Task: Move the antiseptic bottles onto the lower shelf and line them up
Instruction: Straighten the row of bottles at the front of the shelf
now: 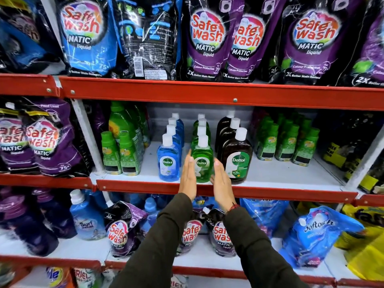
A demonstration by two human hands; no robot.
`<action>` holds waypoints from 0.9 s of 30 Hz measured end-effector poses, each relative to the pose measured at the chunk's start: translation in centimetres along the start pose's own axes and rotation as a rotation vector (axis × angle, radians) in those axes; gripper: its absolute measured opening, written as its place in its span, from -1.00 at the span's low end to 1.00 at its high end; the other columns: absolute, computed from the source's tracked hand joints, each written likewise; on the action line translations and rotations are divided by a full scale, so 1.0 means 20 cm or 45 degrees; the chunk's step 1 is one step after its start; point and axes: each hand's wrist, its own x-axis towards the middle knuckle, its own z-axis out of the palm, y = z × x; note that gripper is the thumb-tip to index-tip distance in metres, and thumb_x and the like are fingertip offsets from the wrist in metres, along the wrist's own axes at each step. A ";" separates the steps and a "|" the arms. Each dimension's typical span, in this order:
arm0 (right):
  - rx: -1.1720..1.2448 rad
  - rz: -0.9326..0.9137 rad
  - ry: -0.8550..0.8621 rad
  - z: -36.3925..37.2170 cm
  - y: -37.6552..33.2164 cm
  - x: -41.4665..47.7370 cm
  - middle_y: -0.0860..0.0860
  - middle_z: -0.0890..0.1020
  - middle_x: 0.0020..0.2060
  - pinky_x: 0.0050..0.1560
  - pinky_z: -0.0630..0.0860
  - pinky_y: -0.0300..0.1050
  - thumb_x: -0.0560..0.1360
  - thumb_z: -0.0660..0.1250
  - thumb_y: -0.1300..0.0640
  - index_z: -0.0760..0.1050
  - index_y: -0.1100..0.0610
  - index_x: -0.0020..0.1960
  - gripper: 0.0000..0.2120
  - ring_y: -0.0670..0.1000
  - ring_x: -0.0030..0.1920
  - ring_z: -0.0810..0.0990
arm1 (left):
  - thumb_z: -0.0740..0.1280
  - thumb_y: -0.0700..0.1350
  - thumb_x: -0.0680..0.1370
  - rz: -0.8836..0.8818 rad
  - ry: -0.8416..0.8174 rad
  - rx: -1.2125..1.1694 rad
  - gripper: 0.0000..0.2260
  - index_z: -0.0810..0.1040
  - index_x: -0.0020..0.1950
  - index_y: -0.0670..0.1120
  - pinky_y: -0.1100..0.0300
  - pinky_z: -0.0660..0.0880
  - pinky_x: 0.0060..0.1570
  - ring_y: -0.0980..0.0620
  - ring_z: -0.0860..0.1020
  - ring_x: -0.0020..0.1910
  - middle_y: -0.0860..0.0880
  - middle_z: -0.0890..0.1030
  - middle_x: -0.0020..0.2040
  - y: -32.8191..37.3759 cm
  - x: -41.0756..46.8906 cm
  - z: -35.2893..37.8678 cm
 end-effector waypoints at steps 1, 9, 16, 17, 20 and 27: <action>0.003 -0.006 -0.003 0.00 -0.01 0.00 -0.07 0.47 0.50 0.60 0.26 0.12 0.46 0.05 -0.52 0.34 -0.10 0.53 -0.21 -0.08 0.51 0.41 | 0.01 0.63 0.42 0.008 -0.002 0.006 -0.03 0.11 0.69 0.08 -0.12 0.09 0.66 0.09 0.17 0.65 0.03 0.21 0.68 0.02 -0.01 0.00; -0.089 -0.046 -0.003 0.00 0.02 0.00 -0.12 0.43 0.51 0.61 0.24 0.12 0.52 0.02 -0.47 0.30 -0.17 0.53 -0.32 -0.12 0.53 0.36 | -0.01 0.18 0.73 0.140 0.034 0.110 -0.46 0.06 0.69 0.05 0.21 0.03 0.58 0.23 0.10 0.60 0.06 0.13 0.69 0.07 -0.09 0.02; 0.037 -0.256 0.304 0.17 0.04 -0.12 -0.01 0.58 0.28 0.41 0.46 0.22 0.59 0.00 -0.33 0.49 -0.07 0.33 -0.48 0.03 0.32 0.55 | 0.03 0.10 0.69 0.454 0.542 0.109 -0.55 0.36 0.52 -0.05 0.39 0.26 0.43 0.09 0.38 0.48 -0.05 0.42 0.48 0.03 -0.18 -0.13; 0.049 -0.241 0.251 0.21 0.04 -0.12 0.00 0.58 0.29 0.41 0.46 0.22 0.60 0.02 -0.29 0.50 -0.06 0.33 -0.50 0.05 0.31 0.56 | 0.03 0.11 0.68 0.462 0.606 0.102 -0.54 0.35 0.53 -0.05 0.35 0.26 0.45 0.05 0.36 0.49 -0.05 0.40 0.49 0.04 -0.18 -0.17; 0.033 -0.114 -0.015 0.31 0.00 -0.11 -0.03 0.45 0.50 0.56 0.33 0.15 0.55 0.03 -0.35 0.37 -0.16 0.44 -0.45 0.02 0.48 0.45 | 0.03 0.18 0.66 0.347 0.625 0.008 -0.47 0.20 0.62 0.05 0.13 0.17 0.55 0.05 0.22 0.59 0.06 0.26 0.58 0.09 -0.12 -0.27; -0.102 0.060 -0.195 0.38 -0.03 -0.01 -0.01 0.31 0.60 0.66 0.11 0.06 0.56 0.06 -0.37 0.25 0.09 0.60 -0.24 -0.08 0.60 0.25 | 0.15 0.61 0.44 -0.139 0.160 -0.203 -0.11 0.40 0.57 0.03 -0.20 0.26 0.58 -0.05 0.43 0.52 -0.08 0.48 0.53 -0.36 0.28 -0.43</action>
